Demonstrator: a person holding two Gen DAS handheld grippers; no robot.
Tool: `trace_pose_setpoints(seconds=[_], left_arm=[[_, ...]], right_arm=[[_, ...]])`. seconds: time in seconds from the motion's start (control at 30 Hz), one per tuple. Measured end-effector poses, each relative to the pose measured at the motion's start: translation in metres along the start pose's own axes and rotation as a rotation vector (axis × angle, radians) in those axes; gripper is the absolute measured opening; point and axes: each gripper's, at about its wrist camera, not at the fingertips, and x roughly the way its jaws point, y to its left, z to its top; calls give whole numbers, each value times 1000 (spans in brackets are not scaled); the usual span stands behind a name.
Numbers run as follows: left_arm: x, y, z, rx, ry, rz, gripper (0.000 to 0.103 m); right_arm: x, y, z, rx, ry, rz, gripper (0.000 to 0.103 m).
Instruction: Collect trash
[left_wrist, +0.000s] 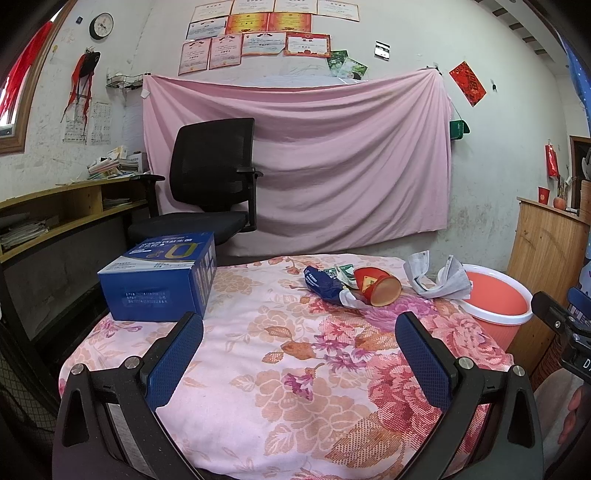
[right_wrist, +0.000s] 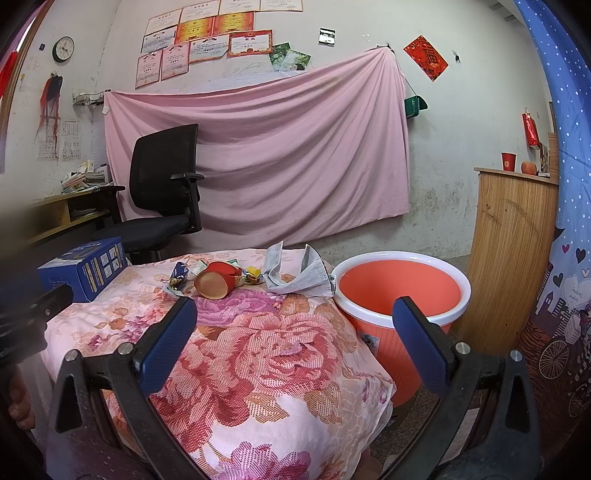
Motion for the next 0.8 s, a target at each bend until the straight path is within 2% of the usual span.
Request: trace_pose_setpoints(seconds=[0.8], left_arm=[[3,-5,2,-1,0,1,102]], right_arm=[[0,0,0,1,0,0,103]])
